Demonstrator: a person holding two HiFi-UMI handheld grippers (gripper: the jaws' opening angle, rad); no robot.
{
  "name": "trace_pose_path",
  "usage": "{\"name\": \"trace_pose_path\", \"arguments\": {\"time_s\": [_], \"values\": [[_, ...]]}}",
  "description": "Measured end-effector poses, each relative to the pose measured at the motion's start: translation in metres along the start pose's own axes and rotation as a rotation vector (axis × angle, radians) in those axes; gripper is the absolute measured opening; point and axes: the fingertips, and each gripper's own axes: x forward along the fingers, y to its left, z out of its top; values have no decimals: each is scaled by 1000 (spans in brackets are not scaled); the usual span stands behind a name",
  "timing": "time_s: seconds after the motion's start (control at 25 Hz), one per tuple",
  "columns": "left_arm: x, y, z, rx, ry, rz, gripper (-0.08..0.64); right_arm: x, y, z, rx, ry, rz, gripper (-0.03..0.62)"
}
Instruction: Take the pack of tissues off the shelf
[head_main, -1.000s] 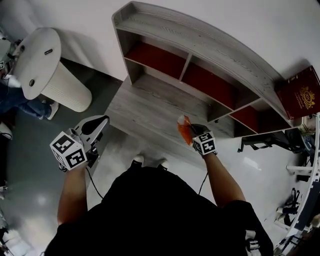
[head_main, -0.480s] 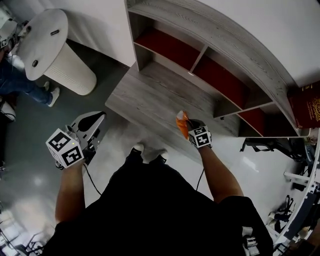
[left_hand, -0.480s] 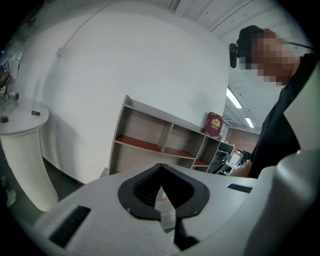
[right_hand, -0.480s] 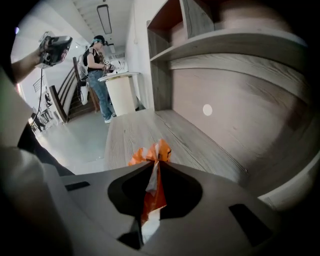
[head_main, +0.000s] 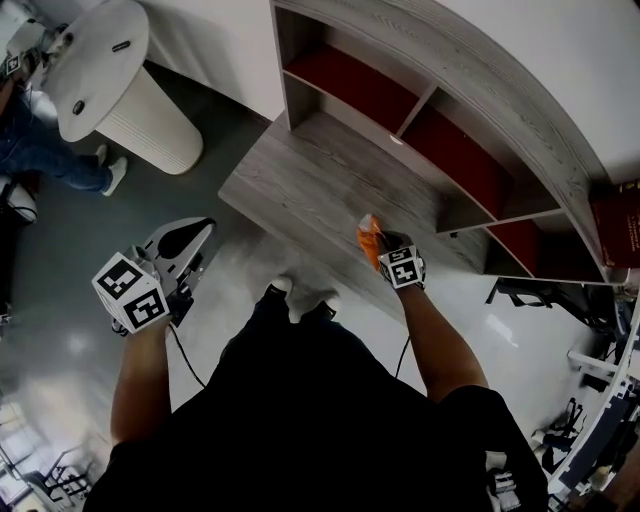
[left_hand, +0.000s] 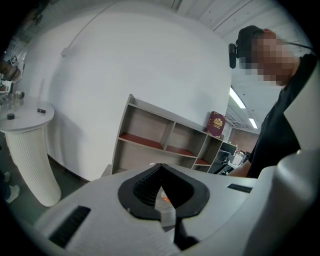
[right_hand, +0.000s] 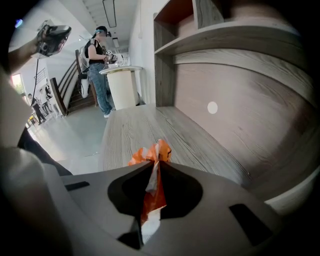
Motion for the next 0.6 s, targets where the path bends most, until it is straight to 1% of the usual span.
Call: {"name": "trace_pose_path", "arguments": {"time_s": [0.16,0.28,0.48,0.6], "values": [[-2,-1,-5,-7,6,5,17,0,-5,2,9,-14,-10,34],[-1,-3,-6,-6,8,1,17,-2,-6,1,11,-12,-4,97],[1,-9,-4,0,5,-8,17,-7,-10,-2,28,-12,7,164],[3,-10,-4,2,5,-14,17,-12,-10,-3,36,-12,5,166]]}}
